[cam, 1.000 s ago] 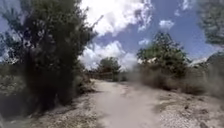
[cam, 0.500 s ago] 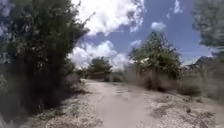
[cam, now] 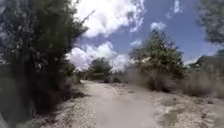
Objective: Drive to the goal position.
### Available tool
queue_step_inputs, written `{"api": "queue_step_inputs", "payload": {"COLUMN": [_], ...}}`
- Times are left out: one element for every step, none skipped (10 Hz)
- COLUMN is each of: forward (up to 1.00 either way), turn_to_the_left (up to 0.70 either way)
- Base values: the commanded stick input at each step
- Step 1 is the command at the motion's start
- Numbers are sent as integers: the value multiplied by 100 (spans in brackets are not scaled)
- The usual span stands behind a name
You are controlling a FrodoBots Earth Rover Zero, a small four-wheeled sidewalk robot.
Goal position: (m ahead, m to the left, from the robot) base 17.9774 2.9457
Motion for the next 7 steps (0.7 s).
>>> {"api": "queue_step_inputs", "payload": {"forward": [45, 45, 45, 45, 45, 45, 45], "turn_to_the_left": [0, 0, 0, 0, 0, 0, 0]}}
